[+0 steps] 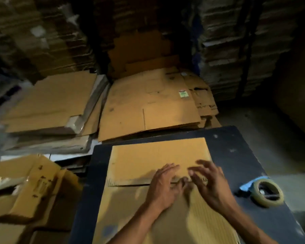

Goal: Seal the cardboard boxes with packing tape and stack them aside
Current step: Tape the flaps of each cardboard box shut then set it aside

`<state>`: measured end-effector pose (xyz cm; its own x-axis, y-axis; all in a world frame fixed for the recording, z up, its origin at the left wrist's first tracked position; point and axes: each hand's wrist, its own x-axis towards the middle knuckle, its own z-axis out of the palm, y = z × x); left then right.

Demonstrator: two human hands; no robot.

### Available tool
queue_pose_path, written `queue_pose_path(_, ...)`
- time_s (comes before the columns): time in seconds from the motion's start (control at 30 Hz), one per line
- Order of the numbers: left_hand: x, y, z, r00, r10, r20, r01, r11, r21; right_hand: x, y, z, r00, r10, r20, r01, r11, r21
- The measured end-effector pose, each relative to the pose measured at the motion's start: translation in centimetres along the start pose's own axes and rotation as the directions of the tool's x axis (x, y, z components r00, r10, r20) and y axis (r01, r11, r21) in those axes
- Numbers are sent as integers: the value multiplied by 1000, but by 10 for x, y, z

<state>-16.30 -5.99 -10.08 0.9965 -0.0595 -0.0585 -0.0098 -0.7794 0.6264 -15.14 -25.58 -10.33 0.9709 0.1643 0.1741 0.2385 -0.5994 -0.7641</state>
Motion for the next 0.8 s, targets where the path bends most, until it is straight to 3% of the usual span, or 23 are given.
queue_pose_path(0.1,-33,-60,-51,965,-181,-192,122,952,-282,14,-55,54,972,-127,195,126,992,18)
queue_pose_path(0.2,-64,-113,-87,866,-387,-318,216,861,-460,21,-101,111,911,-230,343,242,970,7)
queue_pose_path(0.33,-90,-186,-101,752,-610,-249,249,613,-750,43,-141,186,854,-269,445,328,943,-60)
queue_pose_path(0.47,-112,-210,-96,779,-555,-290,74,542,-837,68,-152,239,832,-231,504,362,915,-178)
queue_pose_path(0.53,-114,-217,-93,760,-564,-324,7,506,-863,73,-153,254,839,-206,503,367,897,-245)
queue_pose_path(0.63,-115,-239,-81,715,-644,-272,-34,357,-934,70,-149,264,827,-198,527,409,854,-322)
queue_pose_path(0.7,-117,-249,-76,775,-598,-202,-6,313,-950,66,-144,266,810,-206,550,436,838,-328)
queue_pose_path(0.8,-116,-251,-70,895,-422,-142,11,339,-941,59,-140,269,801,-195,565,447,824,-349)
